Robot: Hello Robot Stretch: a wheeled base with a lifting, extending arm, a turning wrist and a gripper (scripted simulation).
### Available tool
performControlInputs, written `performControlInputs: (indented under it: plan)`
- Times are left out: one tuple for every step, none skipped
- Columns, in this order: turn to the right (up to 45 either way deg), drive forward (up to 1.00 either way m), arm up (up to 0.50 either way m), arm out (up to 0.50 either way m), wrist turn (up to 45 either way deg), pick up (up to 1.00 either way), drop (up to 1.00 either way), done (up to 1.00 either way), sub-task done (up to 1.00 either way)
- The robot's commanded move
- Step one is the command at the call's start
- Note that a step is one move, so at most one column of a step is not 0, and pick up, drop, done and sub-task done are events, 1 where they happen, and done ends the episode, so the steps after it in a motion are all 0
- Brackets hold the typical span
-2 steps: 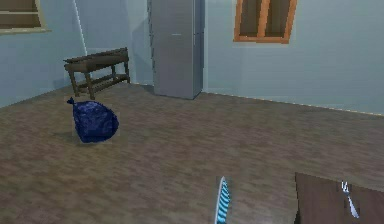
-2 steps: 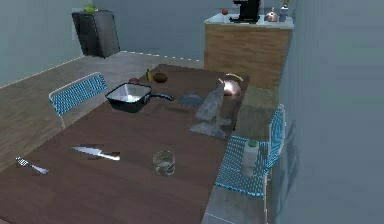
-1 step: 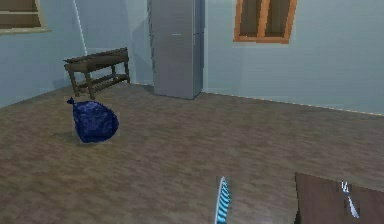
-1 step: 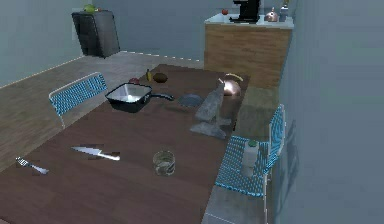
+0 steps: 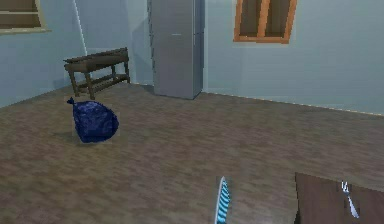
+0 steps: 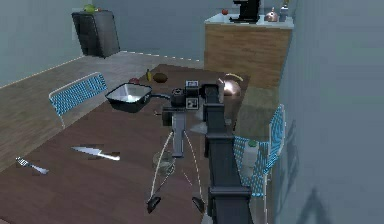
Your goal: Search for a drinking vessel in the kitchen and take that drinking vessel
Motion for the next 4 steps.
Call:
performControlInputs:
  plan:
    - [0.0, 0.0, 0.0, 0.0, 45.0, 0.0, 0.0, 0.0, 0.0]
    - [0.0, 0.0, 0.0, 0.0, 45.0, 0.0, 0.0, 0.0, 0.0]
    - [0.0, 0.0, 0.0, 0.0, 45.0, 0.0, 0.0, 0.0, 0.0]
    - [0.0, 0.0, 0.0, 0.0, 6.0, 0.0, 0.0, 0.0, 0.0]
